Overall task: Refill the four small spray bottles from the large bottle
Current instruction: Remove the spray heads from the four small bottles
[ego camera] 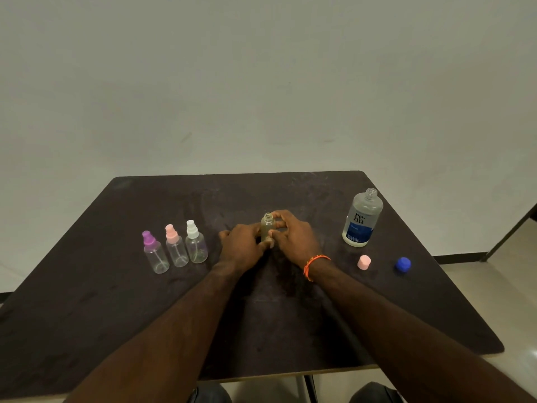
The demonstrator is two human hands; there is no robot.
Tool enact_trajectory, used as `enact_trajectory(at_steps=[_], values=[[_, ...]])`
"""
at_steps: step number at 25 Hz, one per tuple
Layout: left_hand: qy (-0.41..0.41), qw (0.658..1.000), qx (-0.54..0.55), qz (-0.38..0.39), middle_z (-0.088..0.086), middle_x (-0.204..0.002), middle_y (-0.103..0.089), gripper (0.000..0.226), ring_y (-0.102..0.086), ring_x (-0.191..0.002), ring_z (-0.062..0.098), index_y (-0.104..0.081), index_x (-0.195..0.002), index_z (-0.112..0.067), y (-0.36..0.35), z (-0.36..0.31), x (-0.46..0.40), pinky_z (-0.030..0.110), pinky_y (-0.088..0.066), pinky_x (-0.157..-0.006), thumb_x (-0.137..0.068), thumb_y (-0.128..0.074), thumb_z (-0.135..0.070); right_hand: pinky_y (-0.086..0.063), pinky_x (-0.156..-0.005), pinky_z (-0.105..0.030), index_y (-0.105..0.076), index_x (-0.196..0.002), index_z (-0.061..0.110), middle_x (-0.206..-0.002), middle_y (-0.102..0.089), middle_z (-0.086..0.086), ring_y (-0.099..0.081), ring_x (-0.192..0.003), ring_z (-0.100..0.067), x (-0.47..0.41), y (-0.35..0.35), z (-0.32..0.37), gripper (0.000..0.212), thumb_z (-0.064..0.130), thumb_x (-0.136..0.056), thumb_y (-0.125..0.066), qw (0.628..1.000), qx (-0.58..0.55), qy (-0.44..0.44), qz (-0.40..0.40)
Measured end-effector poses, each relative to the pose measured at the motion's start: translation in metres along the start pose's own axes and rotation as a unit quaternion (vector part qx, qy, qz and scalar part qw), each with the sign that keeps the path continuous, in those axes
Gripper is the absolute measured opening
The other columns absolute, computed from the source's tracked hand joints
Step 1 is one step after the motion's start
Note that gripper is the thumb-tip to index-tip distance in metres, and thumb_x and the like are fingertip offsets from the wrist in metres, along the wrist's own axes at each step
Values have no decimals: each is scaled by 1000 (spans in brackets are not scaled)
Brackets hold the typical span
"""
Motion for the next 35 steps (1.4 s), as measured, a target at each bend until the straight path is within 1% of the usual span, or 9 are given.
enact_trajectory(at_steps=[3,5,11,15,18,22,27,32,35], values=[[13,999,-19,30,-3,-144,-60,91,-45,-142,21,-34,-159,-27,5,-4,16,46,-25,-109,-84,-75,-57,-56,-89,-31,-44,-144,24,-127,-63,3,-68,-91,-11,9,7,6,63,17,-88,-72,1000,8,-21,-13],[8,1000,-21,12,4,-156,-48,105,-32,-151,22,-18,-165,-18,17,-11,27,46,-20,-117,-85,-78,-49,-56,-86,-32,-40,-147,24,-128,-60,7,-65,-82,-8,15,13,10,67,15,-87,-71,998,20,-26,-47],[-25,995,-38,-93,7,-151,-51,79,-35,-148,22,-37,-159,-23,82,7,52,44,-19,-114,-91,-71,-42,-51,-96,-37,-48,-137,20,-127,-60,1,-61,-110,-16,39,14,31,55,12,-86,-67,994,72,-29,-77],[-30,971,-134,-197,6,-138,-63,59,-41,-143,23,-56,-146,-23,129,41,58,44,-19,-106,-93,-67,-47,-51,-92,-37,-59,-118,20,-111,-60,4,-58,-102,-14,54,3,56,32,12,-87,-61,985,81,93,-124],[30,977,-177,-117,0,-123,-69,53,-47,-138,22,-62,-136,-26,146,60,50,46,-19,-101,-93,-60,-58,-51,-92,-37,-60,-118,23,-96,-61,10,-59,-91,-11,54,-15,78,30,15,-89,-58,983,94,137,-80],[-4,972,-233,15,-1,-129,-66,44,-50,-134,20,-57,-140,-33,141,63,39,53,-15,-114,-99,-56,-49,-52,-87,-33,-58,-123,23,-98,-62,10,-58,-95,-10,52,-43,91,34,16,-90,-60,985,92,142,-22],[-39,974,-225,10,-4,-119,-69,26,-56,-126,16,-64,-124,-34,136,59,35,50,-12,-114,-99,-57,-31,-54,-89,-35,-55,-127,23,-110,-65,7,-62,-102,-14,46,-61,87,40,22,-89,-66,989,100,106,31],[-73,986,-150,4,-14,-99,-70,17,-61,-111,10,-70,-110,-35,128,40,42,44,-19,-106,-97,-60,-40,-53,-86,-34,-48,-133,26,-120,-63,9,-64,-100,-14,48,-50,83,54,31,-85,-72,993,87,65,56],[-100,991,-87,-2,-15,-92,-71,19,-63,-97,8,-73,-102,-33,110,15,50,42,-25,-101,-96,-63,-48,-54,-82,-35,-49,-128,31,-116,-67,11,-67,-93,-14,61,-32,74,48,38,-85,-70,992,98,72,40]])
Point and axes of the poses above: each hand's wrist, its own x-axis away from the middle knuckle, its own y-axis out of the back of the hand, z = x × y, the point moved 1 cm from there along -x, towards the middle knuckle
